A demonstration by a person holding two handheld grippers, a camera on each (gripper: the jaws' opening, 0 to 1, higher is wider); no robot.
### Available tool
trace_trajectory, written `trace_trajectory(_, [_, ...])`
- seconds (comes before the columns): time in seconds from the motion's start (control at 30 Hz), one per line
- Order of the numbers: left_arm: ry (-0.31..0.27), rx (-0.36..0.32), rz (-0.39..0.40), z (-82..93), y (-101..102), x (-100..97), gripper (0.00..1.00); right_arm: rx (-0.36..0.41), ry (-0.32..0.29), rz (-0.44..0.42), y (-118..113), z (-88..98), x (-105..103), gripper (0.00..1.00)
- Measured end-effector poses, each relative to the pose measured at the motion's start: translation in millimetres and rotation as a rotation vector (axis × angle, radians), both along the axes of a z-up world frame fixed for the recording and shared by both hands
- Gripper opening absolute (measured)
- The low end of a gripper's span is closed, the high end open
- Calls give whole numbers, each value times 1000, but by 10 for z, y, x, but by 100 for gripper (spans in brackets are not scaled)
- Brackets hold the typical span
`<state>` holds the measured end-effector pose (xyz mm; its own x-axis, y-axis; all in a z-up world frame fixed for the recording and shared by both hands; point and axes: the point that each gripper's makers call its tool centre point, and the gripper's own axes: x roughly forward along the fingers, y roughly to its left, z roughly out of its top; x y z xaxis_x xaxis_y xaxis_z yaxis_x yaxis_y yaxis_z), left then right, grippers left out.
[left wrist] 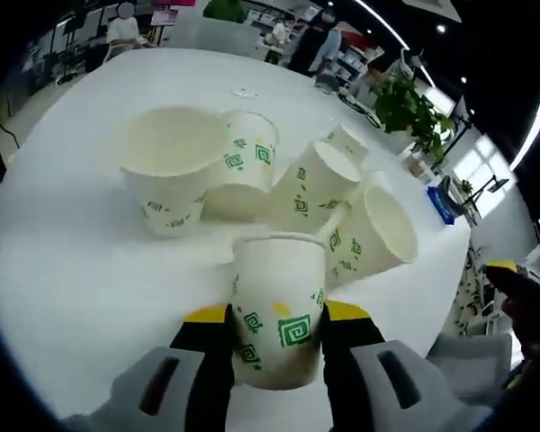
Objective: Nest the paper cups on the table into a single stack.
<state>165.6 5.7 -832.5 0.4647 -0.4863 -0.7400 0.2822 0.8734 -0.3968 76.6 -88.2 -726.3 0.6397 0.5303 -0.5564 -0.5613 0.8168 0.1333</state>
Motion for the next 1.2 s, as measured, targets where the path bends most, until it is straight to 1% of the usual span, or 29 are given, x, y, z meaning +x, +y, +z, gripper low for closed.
trace_trajectory(0.1, [-18, 26, -15, -6, 81, -113, 37, 10, 1, 9, 31, 7, -6, 73])
trace_trajectory(0.17, [-31, 30, -17, 12, 133, -160, 37, 12, 2, 16, 50, 4, -2, 72])
trace_trajectory(0.27, [-60, 38, -30, 60, 188, -184, 37, 19, 0, 29, 92, 6, 12, 72])
trace_trajectory(0.37, [-89, 63, -52, 119, 236, -202, 37, 22, -1, 41, 138, 20, 23, 71])
trace_trajectory(0.5, [-146, 92, -95, 190, 281, -163, 37, 26, -5, 61, 193, 45, 38, 71])
trace_trajectory(0.53, [-173, 108, -121, 252, 284, -178, 37, 32, -6, 67, 213, 53, 44, 70])
trace_trajectory(0.6, [-189, 133, -151, 265, 310, -178, 37, 33, -7, 76, 243, 59, 65, 69])
trace_trajectory(0.63, [-210, 147, -168, 290, 323, -172, 37, 32, -8, 79, 253, 63, 70, 69])
trace_trajectory(0.7, [-224, 166, -204, 310, 342, -213, 37, 33, -11, 86, 279, 75, 92, 69])
trace_trajectory(0.73, [-240, 179, -224, 332, 336, -242, 37, 39, -11, 93, 299, 87, 103, 69])
trace_trajectory(0.77, [-270, 191, -256, 357, 337, -259, 38, 44, -11, 97, 312, 95, 107, 68])
trace_trajectory(0.87, [-298, 190, -280, 368, 363, -279, 38, 57, -8, 108, 356, 93, 134, 67])
trace_trajectory(0.97, [-336, 191, -317, 436, 345, -313, 38, 71, -2, 123, 426, 128, 118, 64])
trace_trajectory(1.0, [-360, 208, -350, 441, 332, -313, 38, 77, -1, 133, 462, 136, 114, 63])
trace_trajectory(1.07, [-379, 211, -378, 462, 298, -343, 38, 83, 2, 147, 513, 134, 130, 62])
trace_trajectory(1.2, [-450, 226, -466, 526, 208, -397, 38, 95, 13, 180, 600, 146, 139, 60])
